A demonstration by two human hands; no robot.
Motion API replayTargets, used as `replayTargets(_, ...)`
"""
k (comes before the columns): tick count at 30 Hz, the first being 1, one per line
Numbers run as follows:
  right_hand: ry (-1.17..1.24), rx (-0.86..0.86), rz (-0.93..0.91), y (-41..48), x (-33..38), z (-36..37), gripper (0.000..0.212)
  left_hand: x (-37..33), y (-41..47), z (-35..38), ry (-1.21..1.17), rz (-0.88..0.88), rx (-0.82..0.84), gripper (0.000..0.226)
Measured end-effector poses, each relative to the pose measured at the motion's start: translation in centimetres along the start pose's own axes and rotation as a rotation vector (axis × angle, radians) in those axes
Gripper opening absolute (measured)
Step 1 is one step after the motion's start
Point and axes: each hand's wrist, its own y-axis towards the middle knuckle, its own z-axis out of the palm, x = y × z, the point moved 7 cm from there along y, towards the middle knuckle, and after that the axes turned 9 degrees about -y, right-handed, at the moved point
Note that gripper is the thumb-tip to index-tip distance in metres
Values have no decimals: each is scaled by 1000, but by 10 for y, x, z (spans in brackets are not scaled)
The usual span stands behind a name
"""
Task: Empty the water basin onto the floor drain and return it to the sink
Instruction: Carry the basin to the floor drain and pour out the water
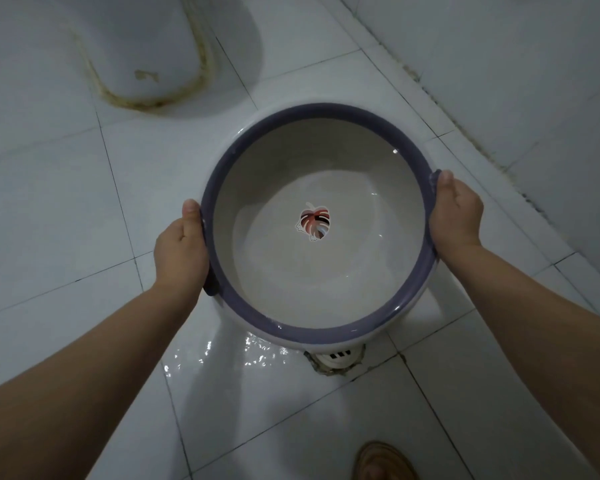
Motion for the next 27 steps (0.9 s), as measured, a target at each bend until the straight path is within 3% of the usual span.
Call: replayTargets(27, 37, -12, 25, 18, -1, 3, 31, -14, 11, 11, 16, 49, -5, 55)
